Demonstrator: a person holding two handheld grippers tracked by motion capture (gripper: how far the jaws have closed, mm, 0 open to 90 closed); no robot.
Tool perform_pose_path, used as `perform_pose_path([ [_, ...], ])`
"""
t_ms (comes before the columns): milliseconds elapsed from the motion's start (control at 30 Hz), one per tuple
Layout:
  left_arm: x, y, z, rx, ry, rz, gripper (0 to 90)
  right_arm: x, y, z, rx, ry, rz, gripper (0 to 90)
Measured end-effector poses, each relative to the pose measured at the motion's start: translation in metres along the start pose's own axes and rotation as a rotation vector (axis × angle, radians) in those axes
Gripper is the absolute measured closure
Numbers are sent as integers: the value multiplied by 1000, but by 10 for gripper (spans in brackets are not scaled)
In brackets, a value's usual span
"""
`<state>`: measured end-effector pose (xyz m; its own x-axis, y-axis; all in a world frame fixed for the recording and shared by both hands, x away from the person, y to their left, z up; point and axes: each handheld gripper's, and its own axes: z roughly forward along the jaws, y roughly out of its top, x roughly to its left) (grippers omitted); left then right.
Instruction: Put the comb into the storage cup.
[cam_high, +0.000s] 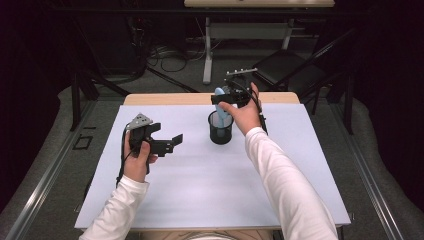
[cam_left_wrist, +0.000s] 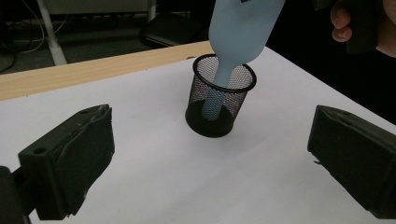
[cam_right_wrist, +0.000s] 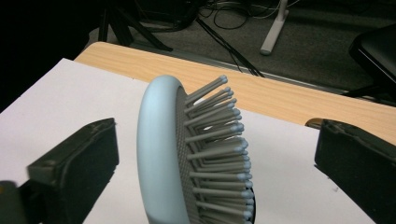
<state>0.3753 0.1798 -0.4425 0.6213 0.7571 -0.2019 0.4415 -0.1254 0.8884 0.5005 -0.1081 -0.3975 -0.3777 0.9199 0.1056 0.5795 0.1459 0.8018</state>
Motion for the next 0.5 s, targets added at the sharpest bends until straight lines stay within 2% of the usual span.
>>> perform_pose_path([
  [500, 1, 1, -1, -2, -1, -2, 7, -2, 3, -10, -32, -4, 0, 0],
])
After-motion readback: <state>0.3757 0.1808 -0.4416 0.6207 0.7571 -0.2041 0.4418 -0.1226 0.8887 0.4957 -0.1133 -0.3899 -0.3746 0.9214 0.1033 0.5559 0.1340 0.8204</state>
